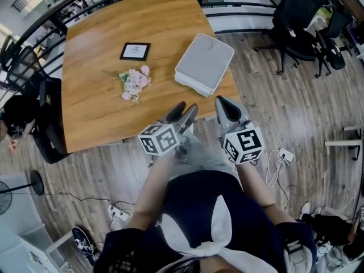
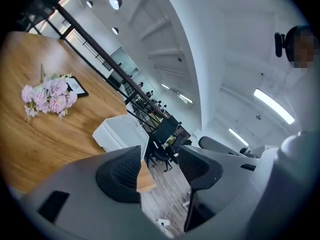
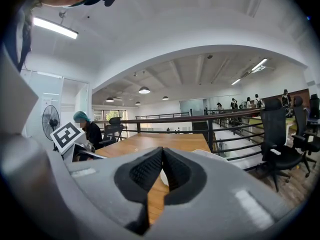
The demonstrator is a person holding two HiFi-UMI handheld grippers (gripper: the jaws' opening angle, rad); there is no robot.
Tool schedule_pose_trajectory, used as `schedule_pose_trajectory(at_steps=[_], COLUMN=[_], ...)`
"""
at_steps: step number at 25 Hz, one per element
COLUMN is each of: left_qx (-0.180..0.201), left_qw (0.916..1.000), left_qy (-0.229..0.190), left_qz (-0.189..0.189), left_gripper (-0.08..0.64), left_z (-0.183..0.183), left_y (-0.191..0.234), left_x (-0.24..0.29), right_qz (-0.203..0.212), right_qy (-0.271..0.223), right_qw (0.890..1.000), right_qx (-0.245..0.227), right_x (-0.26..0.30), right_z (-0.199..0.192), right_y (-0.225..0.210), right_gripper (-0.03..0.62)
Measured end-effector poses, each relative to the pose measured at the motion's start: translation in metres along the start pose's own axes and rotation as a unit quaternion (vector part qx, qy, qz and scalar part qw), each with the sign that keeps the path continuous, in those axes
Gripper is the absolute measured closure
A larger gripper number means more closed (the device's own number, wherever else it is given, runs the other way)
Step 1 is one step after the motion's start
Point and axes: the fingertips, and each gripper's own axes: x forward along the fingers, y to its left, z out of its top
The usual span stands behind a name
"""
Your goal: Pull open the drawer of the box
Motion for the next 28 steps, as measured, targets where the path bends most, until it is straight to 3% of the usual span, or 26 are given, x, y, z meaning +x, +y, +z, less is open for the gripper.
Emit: schedule_pose_trajectory(at_steps=[5, 28], left_qx=[-0.071, -0.172], left_qw=[0.9971, 0.9842], left_qy=[-0.024, 0.031], left_qz=[-0.006, 0.032], left_gripper=[0.327, 0.328], left_z=[0.006, -0.016], left_y=[0.026, 0.131], left_x=[0.019, 0.095], right_qz=[-0.006, -0.009], right_qy=[0.017, 0.075], right_qw=[1.0, 0.997], right_qx=[-0.007, 0.008], right_x=[0.013, 0.083], right_z=[-0.002, -0.046], right_y=[-0.016, -0.054], right_gripper=[0.594, 0.595])
